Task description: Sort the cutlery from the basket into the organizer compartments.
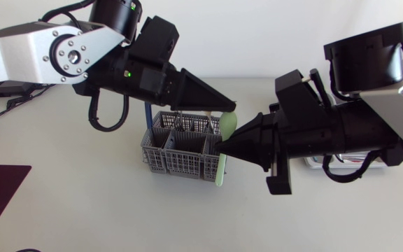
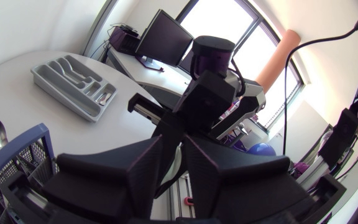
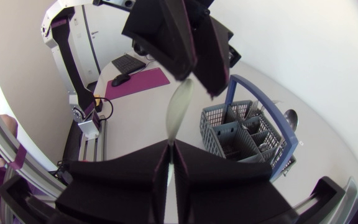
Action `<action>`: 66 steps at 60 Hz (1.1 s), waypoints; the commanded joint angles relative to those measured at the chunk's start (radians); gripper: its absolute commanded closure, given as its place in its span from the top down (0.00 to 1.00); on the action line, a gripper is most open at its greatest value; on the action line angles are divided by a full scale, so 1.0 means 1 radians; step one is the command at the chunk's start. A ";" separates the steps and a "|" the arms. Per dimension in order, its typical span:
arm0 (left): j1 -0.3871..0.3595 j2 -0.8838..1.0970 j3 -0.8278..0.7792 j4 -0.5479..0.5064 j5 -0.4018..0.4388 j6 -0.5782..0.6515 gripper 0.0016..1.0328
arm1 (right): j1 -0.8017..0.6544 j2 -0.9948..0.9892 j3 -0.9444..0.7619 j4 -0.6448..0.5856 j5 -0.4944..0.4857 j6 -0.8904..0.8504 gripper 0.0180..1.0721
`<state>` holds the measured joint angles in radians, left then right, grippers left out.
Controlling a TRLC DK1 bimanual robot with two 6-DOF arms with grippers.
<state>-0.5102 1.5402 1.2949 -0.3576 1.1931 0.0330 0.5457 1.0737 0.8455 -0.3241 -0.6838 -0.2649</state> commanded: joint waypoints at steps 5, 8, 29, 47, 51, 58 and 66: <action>0.016 -0.018 0.046 0.011 0.014 -0.031 0.81 | 0.007 -0.008 0.012 -0.036 0.007 0.012 0.05; 0.030 -0.029 0.060 0.012 0.014 -0.042 0.92 | 0.007 -0.009 0.013 -0.050 0.021 0.006 0.05; 0.251 -0.058 0.150 -0.014 -0.142 -0.099 0.96 | -0.386 -0.060 0.001 -0.202 0.038 -0.286 0.05; 0.260 -0.063 0.110 -0.215 -0.556 0.173 0.96 | -0.811 0.032 -0.065 -0.101 0.056 -0.639 0.05; 0.260 -0.084 0.080 -0.211 -0.601 0.200 0.96 | -0.869 0.048 -0.112 0.000 0.093 -0.701 0.05; 0.259 -0.114 0.027 -0.208 -0.702 0.240 0.96 | -0.978 0.108 -0.183 0.155 0.110 -0.827 0.05; 0.260 -0.127 -0.032 -0.205 -0.770 0.277 0.96 | -1.087 0.230 -0.215 0.323 0.110 -0.925 0.05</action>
<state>-0.2443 1.4338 1.3109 -0.5606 0.4477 0.2684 -0.4934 1.2362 0.6655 -0.0647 -0.5747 -1.1000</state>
